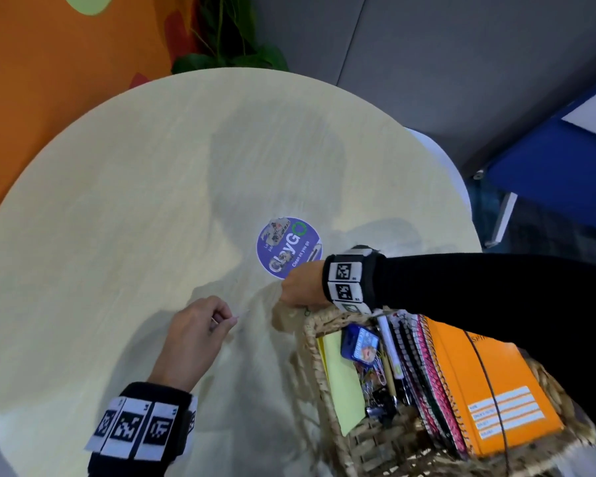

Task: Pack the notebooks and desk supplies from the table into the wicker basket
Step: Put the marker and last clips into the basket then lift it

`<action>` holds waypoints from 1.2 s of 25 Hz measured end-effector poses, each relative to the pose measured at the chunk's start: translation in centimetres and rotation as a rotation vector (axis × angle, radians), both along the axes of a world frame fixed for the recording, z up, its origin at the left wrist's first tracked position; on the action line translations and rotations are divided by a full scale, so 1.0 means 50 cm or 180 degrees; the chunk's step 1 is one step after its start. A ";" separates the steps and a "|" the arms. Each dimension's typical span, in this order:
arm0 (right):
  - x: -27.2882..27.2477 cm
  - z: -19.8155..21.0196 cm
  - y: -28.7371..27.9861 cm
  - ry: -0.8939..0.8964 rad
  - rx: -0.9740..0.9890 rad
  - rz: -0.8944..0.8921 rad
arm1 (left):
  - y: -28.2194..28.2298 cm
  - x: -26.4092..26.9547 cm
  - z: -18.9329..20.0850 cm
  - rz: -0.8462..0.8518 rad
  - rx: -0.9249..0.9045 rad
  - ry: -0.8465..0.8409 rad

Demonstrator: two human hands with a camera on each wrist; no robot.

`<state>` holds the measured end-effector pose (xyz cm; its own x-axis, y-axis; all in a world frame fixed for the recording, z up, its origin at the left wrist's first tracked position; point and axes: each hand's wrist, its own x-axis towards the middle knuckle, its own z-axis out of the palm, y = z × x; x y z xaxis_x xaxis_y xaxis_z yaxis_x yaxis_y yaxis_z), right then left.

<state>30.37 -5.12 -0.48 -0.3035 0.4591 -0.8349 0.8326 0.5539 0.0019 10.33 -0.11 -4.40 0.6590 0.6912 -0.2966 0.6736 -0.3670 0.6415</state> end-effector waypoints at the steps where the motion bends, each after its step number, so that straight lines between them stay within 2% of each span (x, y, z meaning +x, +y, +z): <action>1: -0.004 0.004 -0.005 -0.0005 0.0037 -0.0040 | -0.014 0.003 0.003 -0.0057 0.0006 -0.0009; 5: -0.021 0.026 -0.014 -0.0216 0.0104 -0.0271 | -0.064 0.015 0.015 -0.0202 -0.0039 -0.0028; 10: -0.003 0.146 -0.067 -0.0144 0.0814 -0.0922 | -0.115 0.015 0.040 -0.0195 0.0129 -0.0012; 12: 0.011 0.171 -0.132 0.0092 0.1259 -0.1467 | -0.130 0.017 0.058 -0.0086 0.0222 -0.0086; 14: 0.018 0.161 -0.215 0.0225 0.1469 -0.2255 | -0.145 0.024 0.084 0.0043 0.0367 -0.0194; 16: 0.011 0.132 -0.289 0.0226 0.1467 -0.2953 | -0.153 0.033 0.114 0.0183 0.0491 -0.0444; 18: -0.005 0.102 -0.336 0.0184 0.1271 -0.3361 | -0.164 0.043 0.150 0.0222 0.0534 -0.0739; 21: -0.017 0.069 -0.356 0.0205 0.1087 -0.3823 | -0.197 0.054 0.212 -0.0130 0.0550 -0.0933; 25: -0.018 0.037 -0.356 0.0041 0.1114 -0.3862 | -0.257 0.056 0.252 -0.0789 0.0510 -0.0847; 30: -0.021 0.023 -0.363 0.0014 0.1054 -0.4002 | -0.308 0.121 0.239 -0.2037 0.0768 0.0505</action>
